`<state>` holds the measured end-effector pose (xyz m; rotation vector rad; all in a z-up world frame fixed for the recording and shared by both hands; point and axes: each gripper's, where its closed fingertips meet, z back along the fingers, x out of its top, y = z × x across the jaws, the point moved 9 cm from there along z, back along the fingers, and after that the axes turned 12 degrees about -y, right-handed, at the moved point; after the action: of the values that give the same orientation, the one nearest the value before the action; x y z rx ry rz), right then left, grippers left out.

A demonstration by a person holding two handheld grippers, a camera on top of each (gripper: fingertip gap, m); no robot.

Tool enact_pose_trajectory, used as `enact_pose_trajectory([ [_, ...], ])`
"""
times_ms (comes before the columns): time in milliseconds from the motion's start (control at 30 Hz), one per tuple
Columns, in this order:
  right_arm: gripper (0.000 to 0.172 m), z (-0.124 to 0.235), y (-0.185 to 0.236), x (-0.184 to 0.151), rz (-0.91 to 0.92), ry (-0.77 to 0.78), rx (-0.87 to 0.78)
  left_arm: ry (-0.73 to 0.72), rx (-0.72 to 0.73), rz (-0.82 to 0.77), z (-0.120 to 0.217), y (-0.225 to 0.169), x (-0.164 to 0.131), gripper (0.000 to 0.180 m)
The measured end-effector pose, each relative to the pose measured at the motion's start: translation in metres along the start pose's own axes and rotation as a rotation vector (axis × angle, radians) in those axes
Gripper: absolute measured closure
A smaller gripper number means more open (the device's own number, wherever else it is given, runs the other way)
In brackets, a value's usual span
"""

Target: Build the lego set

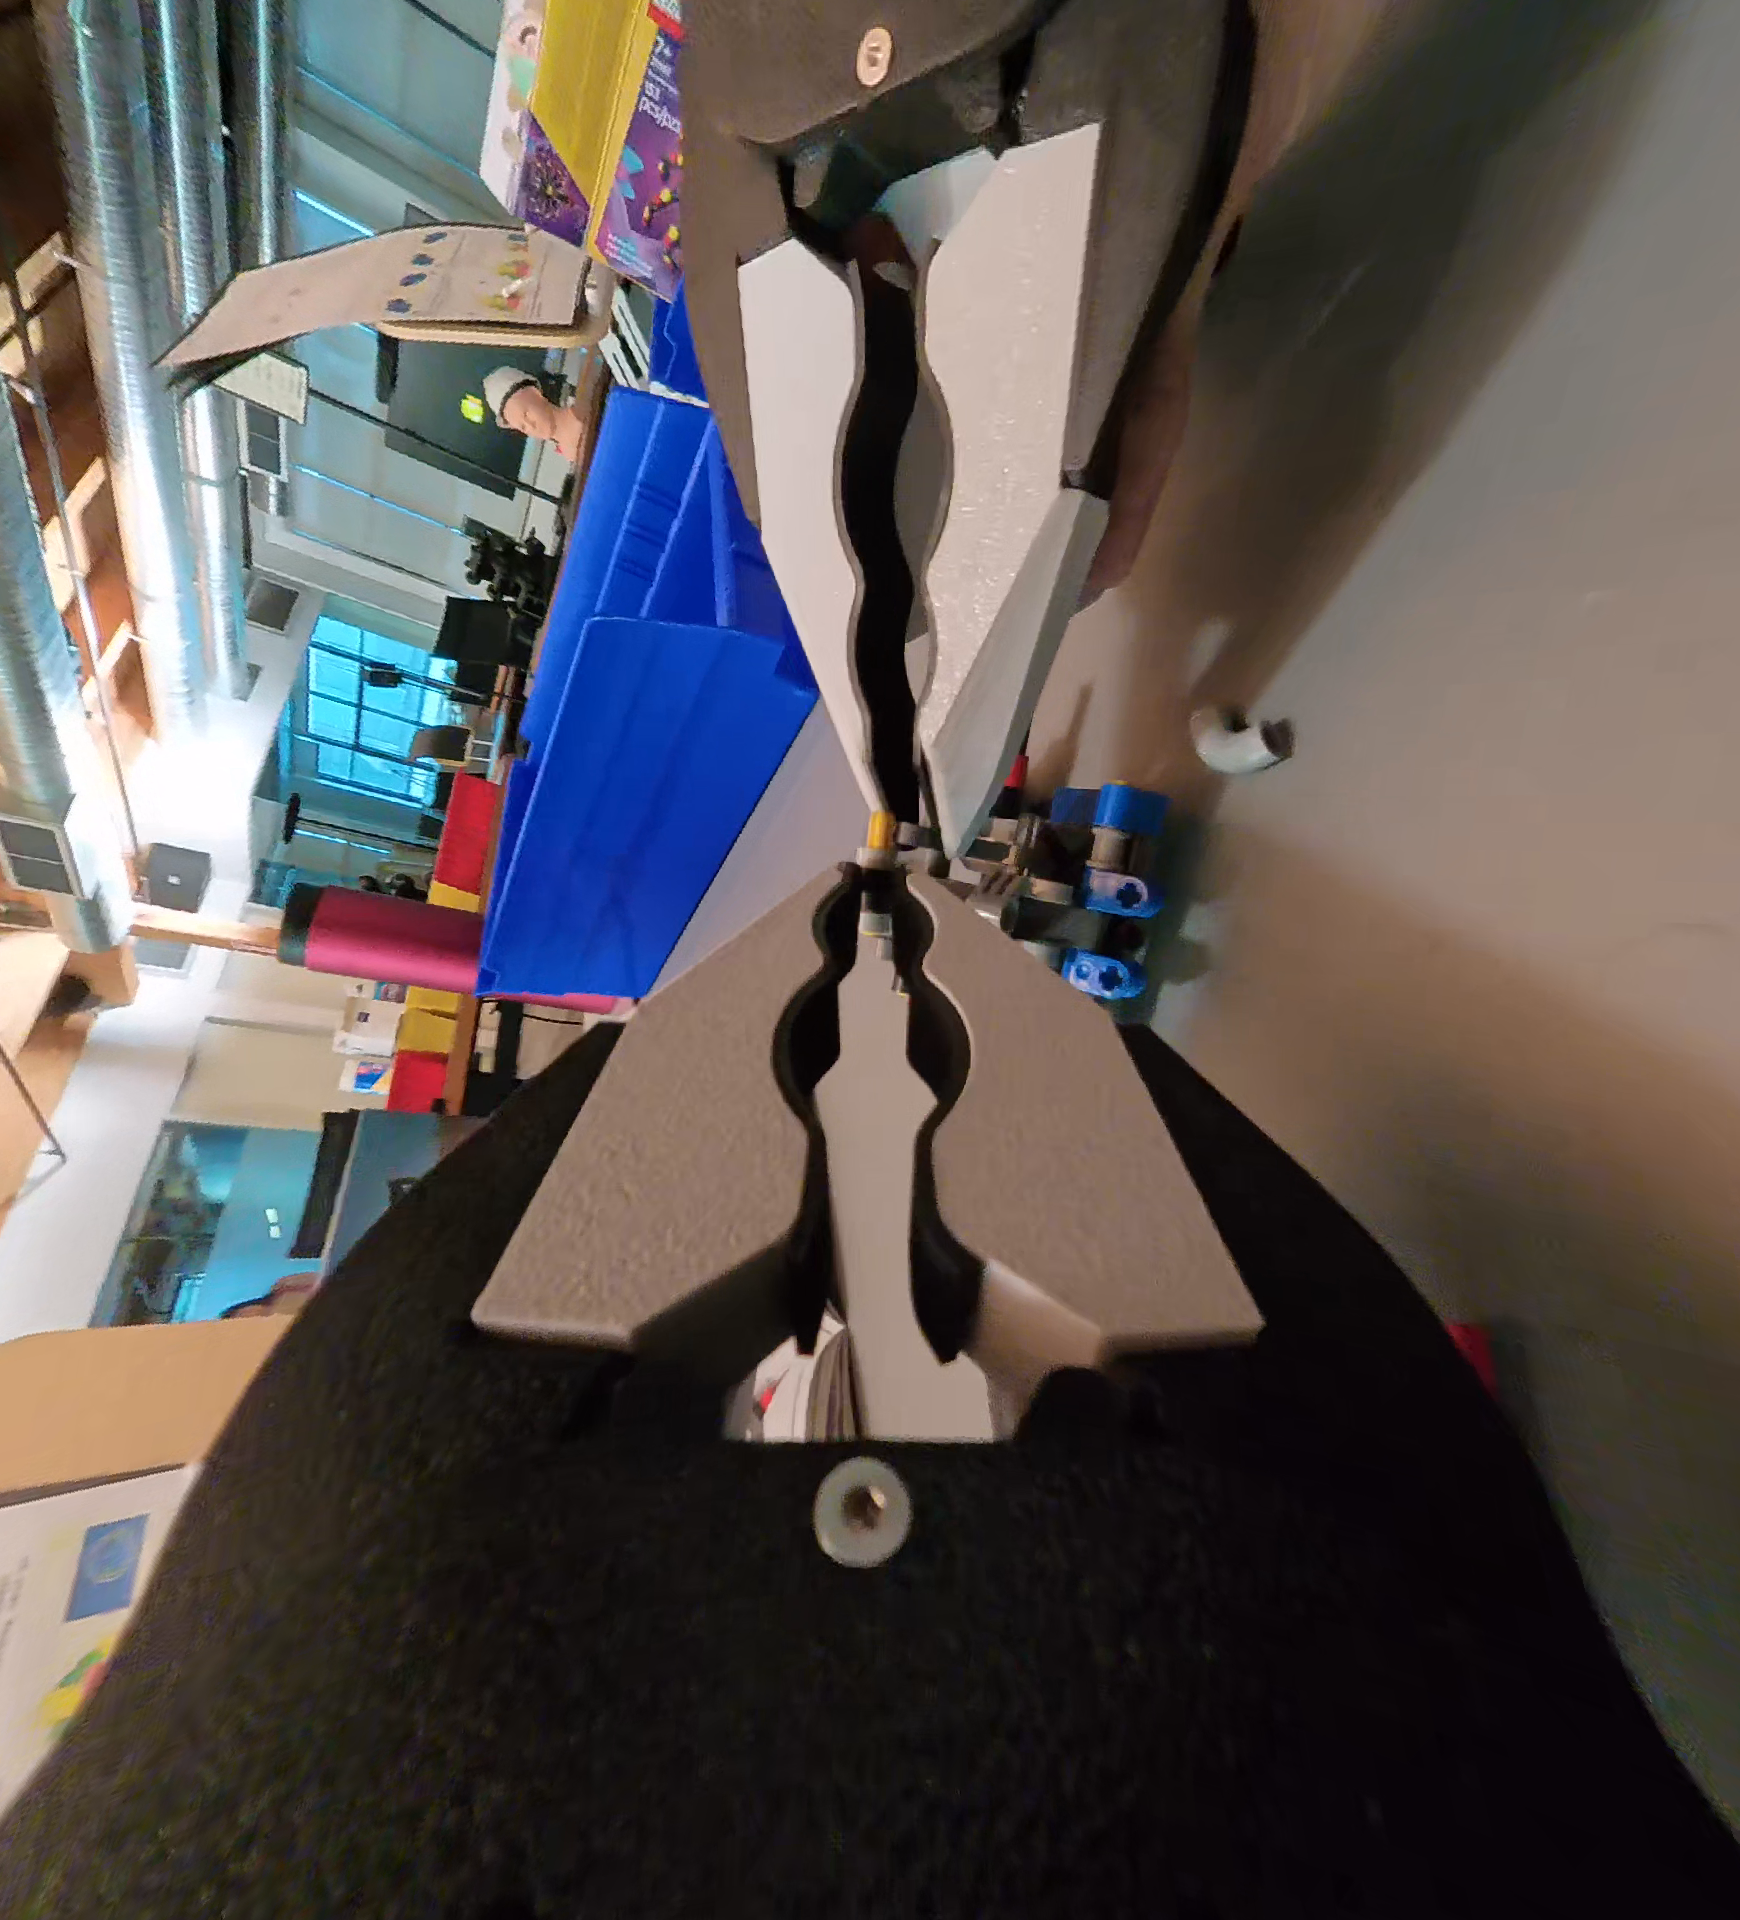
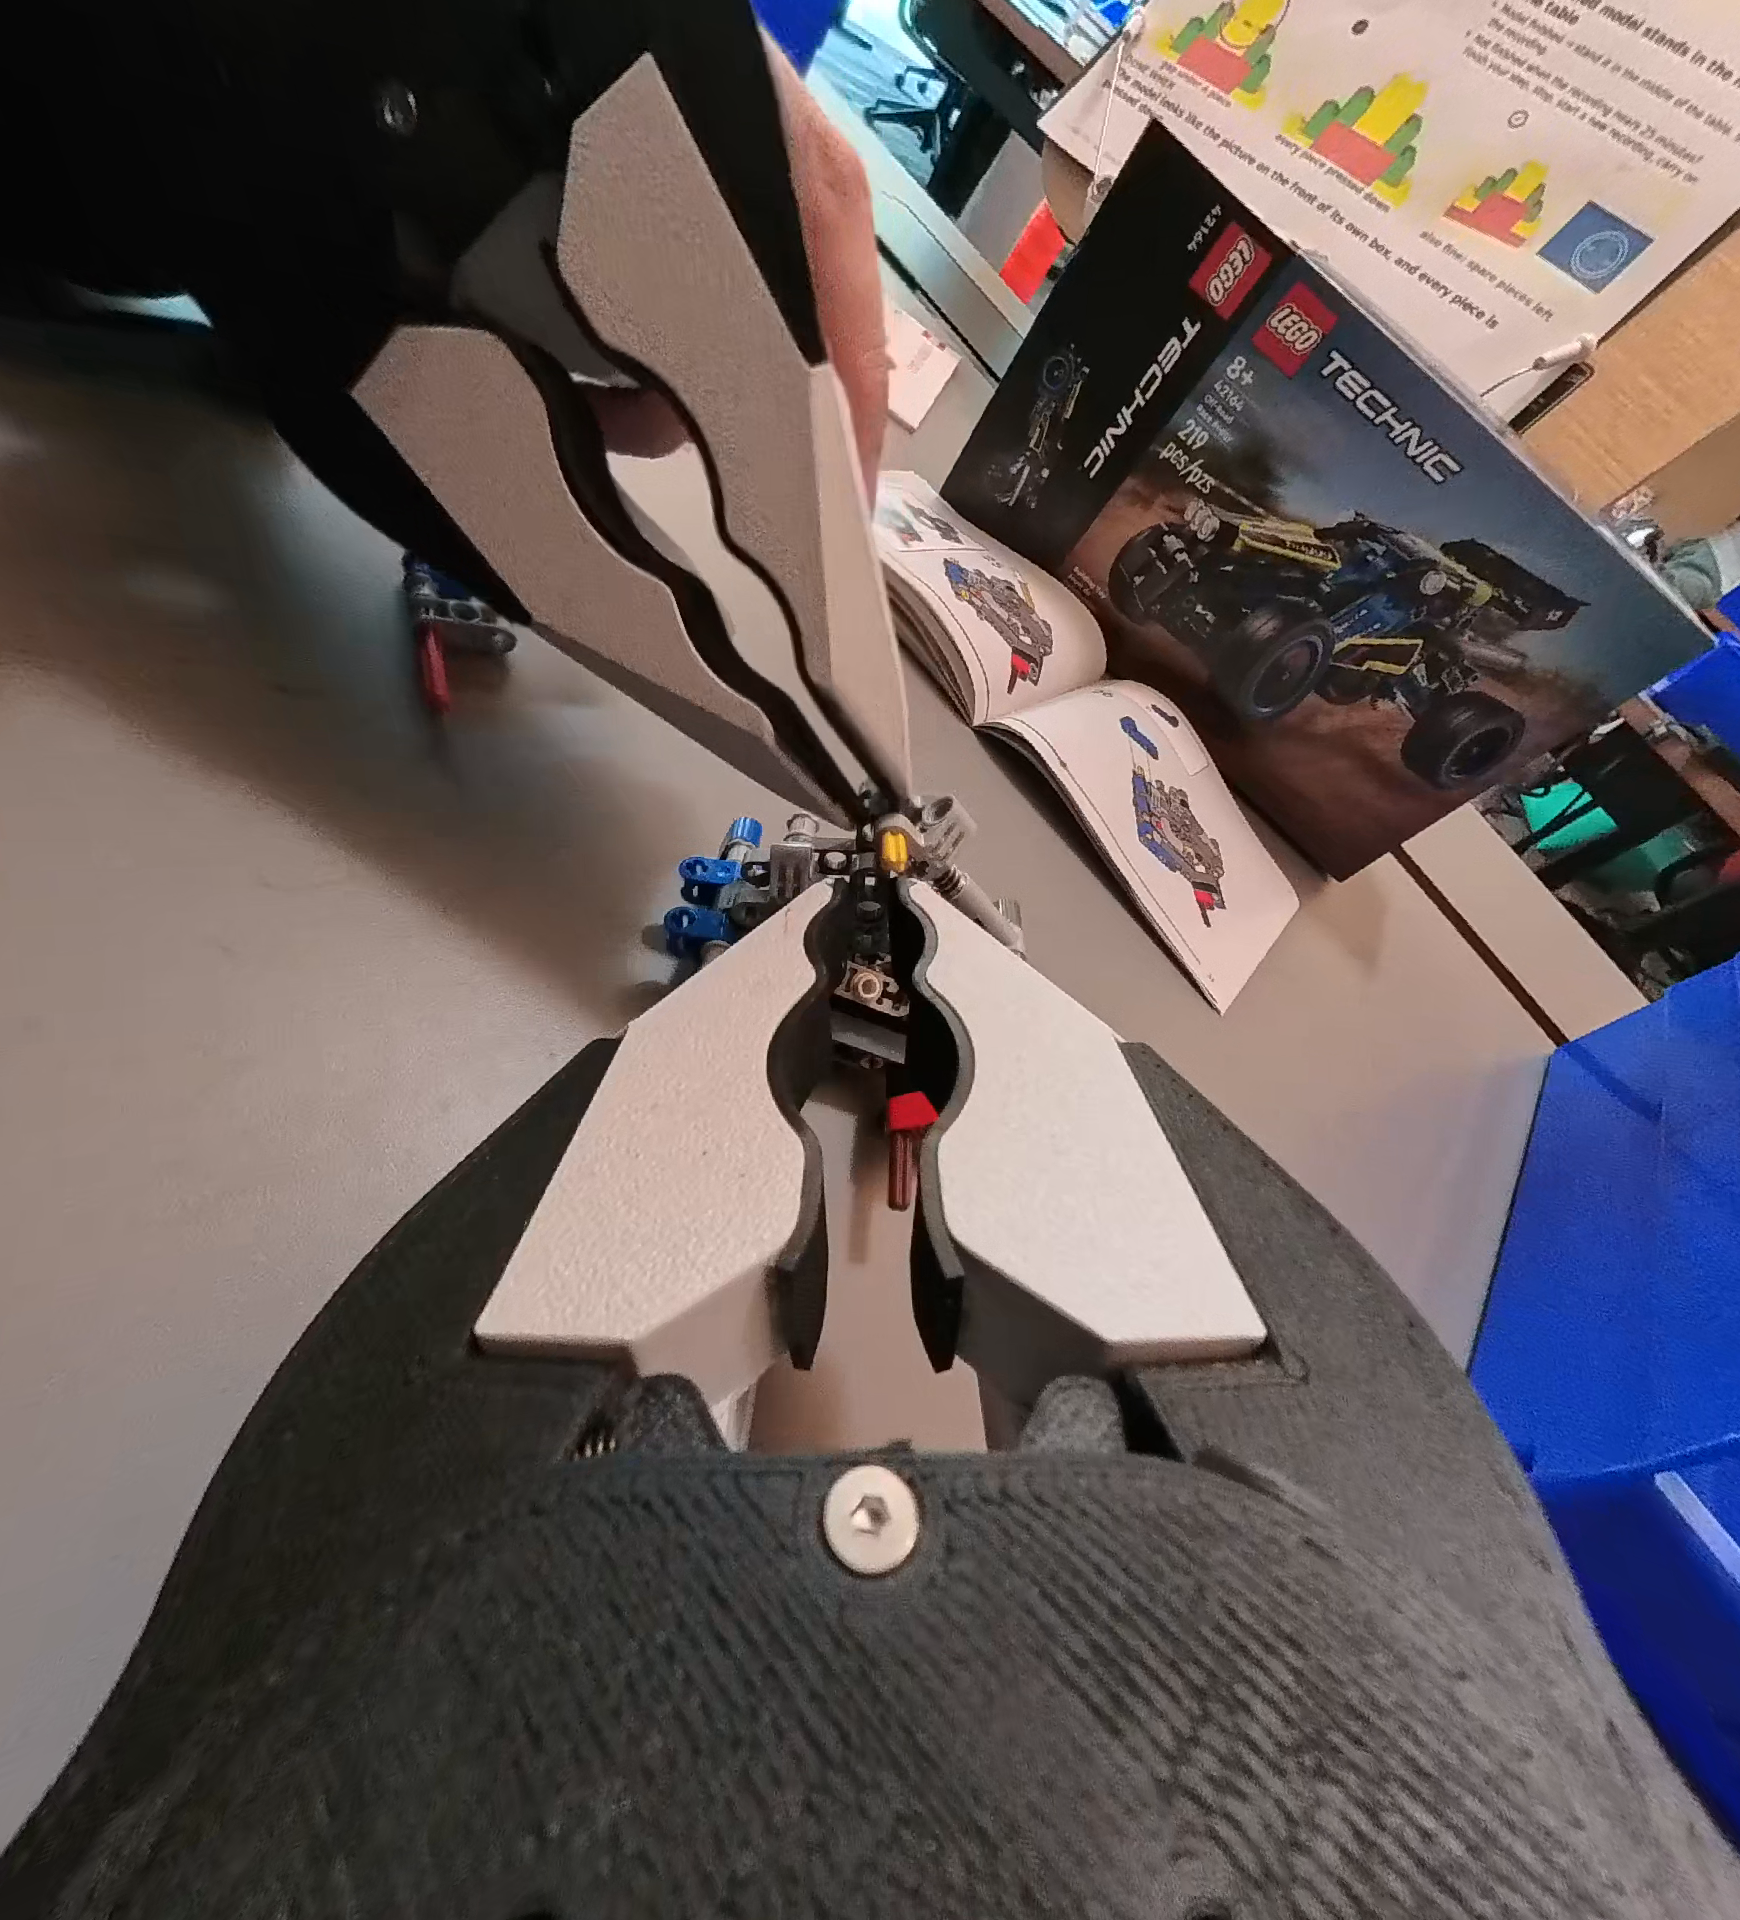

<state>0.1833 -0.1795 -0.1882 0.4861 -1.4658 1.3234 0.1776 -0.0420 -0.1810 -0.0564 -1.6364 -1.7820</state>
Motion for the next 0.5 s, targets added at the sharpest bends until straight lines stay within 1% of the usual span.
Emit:
enact_pose_trajectory([
  [233, 0.168, -0.0003, -0.0004, -0.0003, -0.012, -0.003, 0.001, 0.045, 0.044, -0.149, -0.0043, -0.0043, 0.0019, 0.175],
  [300, 0.168, -0.0013, 0.0005, -0.0003, -0.011, -0.004, 0.001, 0.055, 0.038, -0.154, -0.0052, -0.0067, -0.0001, 0.172],
  [433, 0.167, -0.0009, 0.0007, -0.0006, -0.017, -0.006, 0.012, 0.031, 0.060, -0.136, -0.0039, -0.0044, 0.0024, 0.176],
  [500, 0.167, -0.0009, 0.0007, -0.0004, -0.012, -0.005, 0.009, 0.048, 0.040, -0.131, -0.0049, -0.0053, 0.0022, 0.176],
])
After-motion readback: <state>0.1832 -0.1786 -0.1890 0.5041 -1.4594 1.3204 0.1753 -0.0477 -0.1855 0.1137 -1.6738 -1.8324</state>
